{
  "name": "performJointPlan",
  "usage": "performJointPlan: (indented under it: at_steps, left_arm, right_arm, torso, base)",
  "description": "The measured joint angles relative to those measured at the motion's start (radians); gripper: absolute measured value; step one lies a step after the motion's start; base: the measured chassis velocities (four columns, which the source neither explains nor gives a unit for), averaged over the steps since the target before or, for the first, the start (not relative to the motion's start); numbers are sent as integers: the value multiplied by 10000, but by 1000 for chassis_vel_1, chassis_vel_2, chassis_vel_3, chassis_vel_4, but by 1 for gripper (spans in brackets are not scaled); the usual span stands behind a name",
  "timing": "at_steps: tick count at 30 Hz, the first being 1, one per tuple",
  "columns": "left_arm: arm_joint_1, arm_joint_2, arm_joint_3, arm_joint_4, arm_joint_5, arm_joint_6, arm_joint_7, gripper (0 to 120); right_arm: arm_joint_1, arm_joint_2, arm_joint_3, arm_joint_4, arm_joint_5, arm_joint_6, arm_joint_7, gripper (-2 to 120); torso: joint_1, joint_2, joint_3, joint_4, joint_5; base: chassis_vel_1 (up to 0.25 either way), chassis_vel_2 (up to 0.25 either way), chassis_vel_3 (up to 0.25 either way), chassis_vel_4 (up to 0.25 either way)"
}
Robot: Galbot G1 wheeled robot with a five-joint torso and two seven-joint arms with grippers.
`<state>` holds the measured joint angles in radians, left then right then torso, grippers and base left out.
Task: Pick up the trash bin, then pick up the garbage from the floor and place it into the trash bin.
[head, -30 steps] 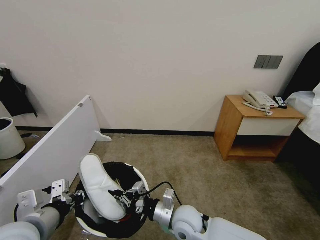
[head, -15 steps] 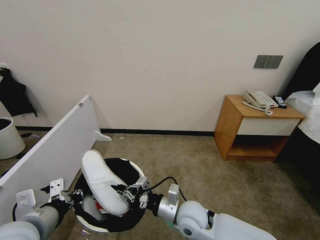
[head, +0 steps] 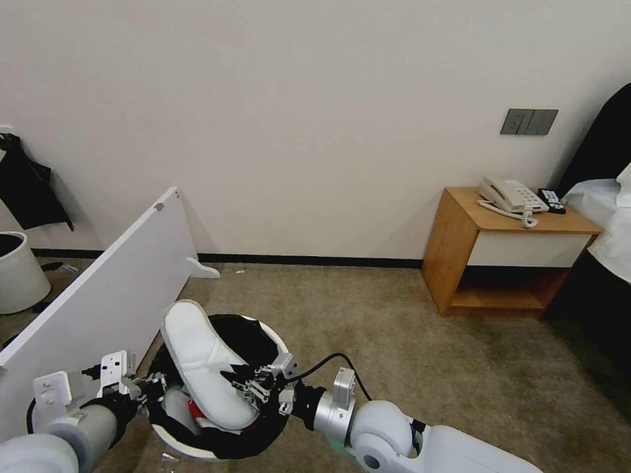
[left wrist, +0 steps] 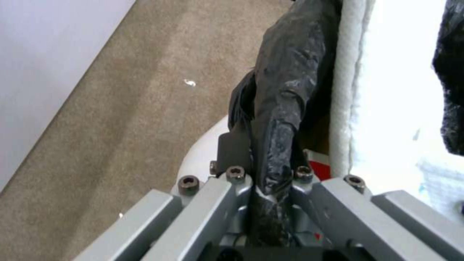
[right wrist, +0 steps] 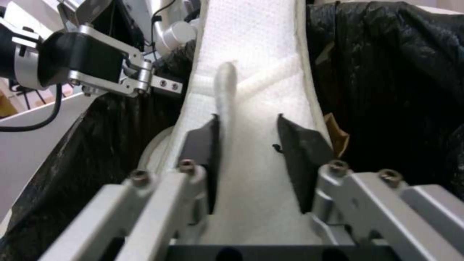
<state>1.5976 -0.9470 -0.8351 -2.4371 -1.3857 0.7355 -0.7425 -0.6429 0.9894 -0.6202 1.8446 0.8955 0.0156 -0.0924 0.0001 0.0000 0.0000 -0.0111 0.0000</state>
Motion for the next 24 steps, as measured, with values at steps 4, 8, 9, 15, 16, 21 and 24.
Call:
performJointPlan:
  at_steps: [4,8,9,15,16,21,24]
  left_arm:
    - [-5,0,-3,0,-4,0,-19,1]
    - [-4,1,-3,0,-3,0,-41,1]
    - [2,9,-3,0,-2,0,-46,1]
    - [17,15,-5,0,4,0,-50,1]
    - [19,15,-5,1,8,0,-50,1]
    - [34,15,-4,9,22,0,-50,1]
    - [42,18,-6,9,22,-1,-48,1]
  right_arm:
    - [41,57,-18,-23,-14,0,31,51]
    - [65,90,-40,-44,-31,1,34,64]
    - [69,95,-54,-47,-37,4,34,70]
    - [92,113,-65,-35,-38,16,36,89]
    - [104,118,-65,-35,-43,34,35,95]
    - [114,115,-50,-8,-75,111,17,100]
    - [117,112,-23,9,-127,177,-9,100]
  torso:
    - [1,0,0,0,0]
    - [0,0,0,0,0]
    - [0,0,0,1,0]
    - [0,0,0,0,0]
    - [0,0,0,0,0]
    - [0,0,0,0,0]
    - [1,0,0,0,0]
  base:
    - [0,0,0,0]
    - [0,0,0,0]
    - [0,0,0,0]
    - [0,0,0,0]
    - [0,0,0,0]
    - [0,0,0,0]
    - [0,0,0,0]
